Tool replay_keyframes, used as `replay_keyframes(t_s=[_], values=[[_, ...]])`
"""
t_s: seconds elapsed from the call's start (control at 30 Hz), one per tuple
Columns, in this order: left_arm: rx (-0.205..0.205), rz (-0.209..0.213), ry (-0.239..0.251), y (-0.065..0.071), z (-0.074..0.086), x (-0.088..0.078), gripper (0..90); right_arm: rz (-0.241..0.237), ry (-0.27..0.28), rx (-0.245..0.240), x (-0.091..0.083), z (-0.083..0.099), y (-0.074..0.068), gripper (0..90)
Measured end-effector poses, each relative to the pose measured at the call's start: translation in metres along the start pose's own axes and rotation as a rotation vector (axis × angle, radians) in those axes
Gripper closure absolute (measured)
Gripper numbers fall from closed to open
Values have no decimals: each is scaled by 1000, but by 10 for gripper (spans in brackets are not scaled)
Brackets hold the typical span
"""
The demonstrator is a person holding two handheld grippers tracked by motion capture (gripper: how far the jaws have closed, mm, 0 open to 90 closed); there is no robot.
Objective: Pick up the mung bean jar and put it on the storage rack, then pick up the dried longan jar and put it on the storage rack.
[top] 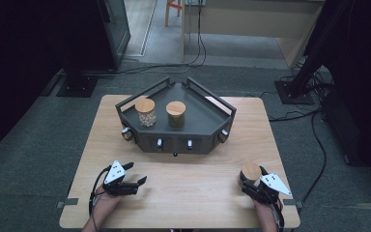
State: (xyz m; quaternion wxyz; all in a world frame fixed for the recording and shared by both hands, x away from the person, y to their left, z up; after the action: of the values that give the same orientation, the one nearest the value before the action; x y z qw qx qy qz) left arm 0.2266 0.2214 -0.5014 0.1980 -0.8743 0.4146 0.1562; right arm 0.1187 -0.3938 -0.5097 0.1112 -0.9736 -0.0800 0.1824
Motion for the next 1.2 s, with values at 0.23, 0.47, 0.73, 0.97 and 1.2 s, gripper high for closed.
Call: replay_keyframes(t_s=[0.23, 0.47, 0.73, 0.97, 1.2], values=[[-2, -4, 0, -1, 0, -1, 187, 8, -30, 6, 6, 3, -1, 204], [-1, -2, 0, -1, 0, 0, 187, 18, -39, 14, 9, 6, -3, 204], [-2, 1, 1, -1, 1, 1, 187, 24, -30, 22, 11, 8, -3, 225], [0, 4, 1, -1, 0, 2, 187, 24, -21, 25, 11, 9, -4, 248], [-6, 1, 2, -1, 1, 1, 187, 32, -12, 13, 10, 12, -6, 253]])
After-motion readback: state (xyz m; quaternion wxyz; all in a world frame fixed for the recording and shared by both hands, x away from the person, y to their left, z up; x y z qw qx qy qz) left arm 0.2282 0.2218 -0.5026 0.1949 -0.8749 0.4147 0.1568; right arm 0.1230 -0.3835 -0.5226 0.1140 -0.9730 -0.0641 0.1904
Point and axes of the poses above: each handheld gripper's, and its own axes: x roughly forward along the jaws, z roughly out of its underside, y roughly to its right, the point moved 1 cm from there along x, roughly forward along the jaws, and after that the axes turned 15 degrees about x, right-handed, at the moved point
